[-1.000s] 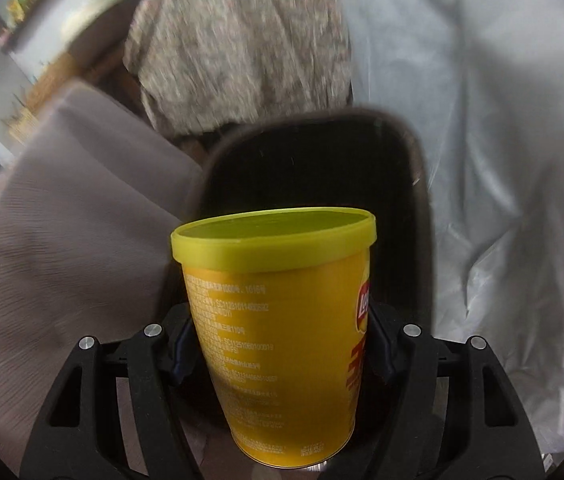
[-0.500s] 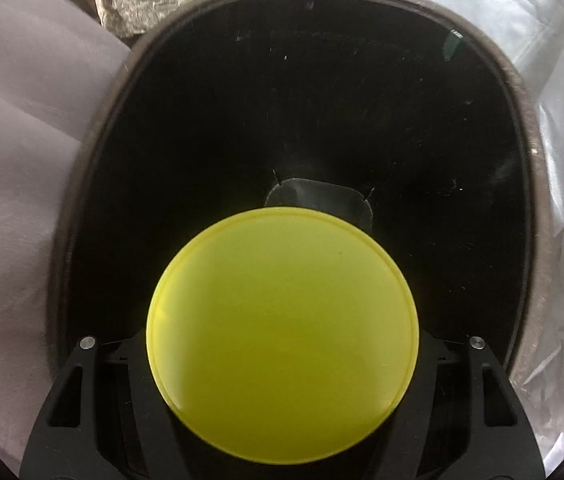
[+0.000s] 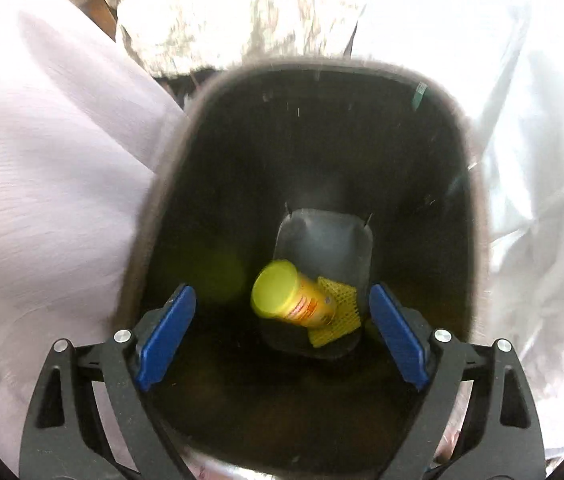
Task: Collect trash
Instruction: 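Lower the yellow can into the black bin and open the right tool, then grasp white tissues with right tool while left tool grasps purple bag, then drop purple bag into bin with left tool while right tool drops tissues, then grasp red mesh net with right tool while left tool grasps green carton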
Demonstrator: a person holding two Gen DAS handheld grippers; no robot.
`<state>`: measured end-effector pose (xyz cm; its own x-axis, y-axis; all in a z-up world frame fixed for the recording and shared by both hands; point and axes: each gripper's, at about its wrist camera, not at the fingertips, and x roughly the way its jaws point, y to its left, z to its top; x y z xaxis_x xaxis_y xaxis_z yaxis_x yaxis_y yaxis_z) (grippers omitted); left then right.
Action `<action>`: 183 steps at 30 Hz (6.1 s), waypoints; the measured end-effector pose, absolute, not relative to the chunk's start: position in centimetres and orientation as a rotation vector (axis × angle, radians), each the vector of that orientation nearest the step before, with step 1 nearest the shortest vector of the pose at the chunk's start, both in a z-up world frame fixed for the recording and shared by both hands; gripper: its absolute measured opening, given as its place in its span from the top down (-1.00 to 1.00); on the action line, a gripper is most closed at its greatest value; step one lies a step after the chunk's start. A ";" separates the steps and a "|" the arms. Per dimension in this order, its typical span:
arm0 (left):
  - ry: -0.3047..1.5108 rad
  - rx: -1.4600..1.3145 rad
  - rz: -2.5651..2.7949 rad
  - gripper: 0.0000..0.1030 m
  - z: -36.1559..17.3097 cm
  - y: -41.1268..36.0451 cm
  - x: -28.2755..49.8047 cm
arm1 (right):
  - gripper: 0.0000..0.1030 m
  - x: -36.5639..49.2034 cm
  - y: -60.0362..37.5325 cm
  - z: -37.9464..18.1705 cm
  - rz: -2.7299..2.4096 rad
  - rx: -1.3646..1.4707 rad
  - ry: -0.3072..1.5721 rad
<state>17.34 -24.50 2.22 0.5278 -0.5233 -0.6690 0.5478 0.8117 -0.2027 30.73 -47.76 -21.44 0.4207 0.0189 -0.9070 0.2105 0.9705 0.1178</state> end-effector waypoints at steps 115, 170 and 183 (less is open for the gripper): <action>0.631 -0.452 -0.566 0.48 5.4 -5.6 18.9 | 0.59 11.6 -34.3 -4.9 0.280 0.131 0.605; 0.717 0.015 -0.733 -0.89 0.5 -22.9 17.3 | -0.66 16.0 -47.2 -13.4 -0.016 0.353 0.747; 0.602 0.186 -0.631 -0.90 1.4 -12.5 15.0 | -0.82 17.8 -38.7 -6.4 0.300 0.307 0.683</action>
